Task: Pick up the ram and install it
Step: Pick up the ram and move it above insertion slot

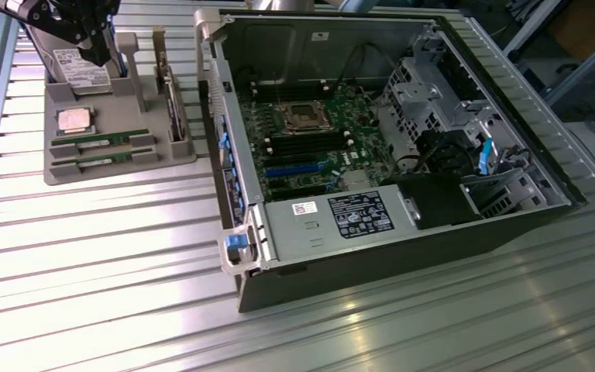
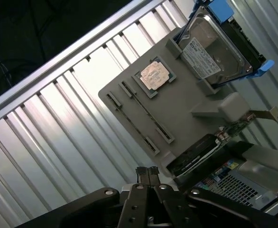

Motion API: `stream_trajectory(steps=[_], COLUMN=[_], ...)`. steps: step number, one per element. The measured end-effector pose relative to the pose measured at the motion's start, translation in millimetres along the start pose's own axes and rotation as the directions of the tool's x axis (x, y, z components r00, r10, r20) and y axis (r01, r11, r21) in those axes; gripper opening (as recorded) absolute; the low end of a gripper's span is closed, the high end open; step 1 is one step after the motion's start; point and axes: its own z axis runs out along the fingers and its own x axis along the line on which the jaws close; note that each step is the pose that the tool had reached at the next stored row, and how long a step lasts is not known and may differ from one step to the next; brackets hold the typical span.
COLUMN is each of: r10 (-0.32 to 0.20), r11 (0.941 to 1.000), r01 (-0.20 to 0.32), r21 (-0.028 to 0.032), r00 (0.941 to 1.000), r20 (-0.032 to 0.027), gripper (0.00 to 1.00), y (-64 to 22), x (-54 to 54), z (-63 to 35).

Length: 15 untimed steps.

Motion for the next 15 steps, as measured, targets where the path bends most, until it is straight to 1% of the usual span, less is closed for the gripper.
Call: stream_trajectory(steps=[4, 5, 7, 9, 12, 15], r10=[-0.044, -0.064, -0.075, -0.102, -0.119, -0.148], r11=[0.999, 0.998, 0.9972, 0.9948, 0.9929, 0.989], r01=[0.044, 0.064, 0.075, 0.102, 0.119, 0.148], r21=[-0.0011, -0.0016, -0.002, -0.0027, -0.0032, -0.0041], r00=[0.999, 0.998, 0.9972, 0.9948, 0.9929, 0.989], r20=[-0.0018, -0.0027, -0.0032, -0.0044, -0.0051, -0.0062], gripper=[0.11, 0.11, 0.11, 0.11, 0.11, 0.11], y=[0.0, 0.0, 0.0, 0.0, 0.0, 0.0], x=[0.0, 0.0, 0.0, 0.0, 0.0, 0.0], z=[0.2, 0.3, 0.3, 0.4, 0.4, 0.6])
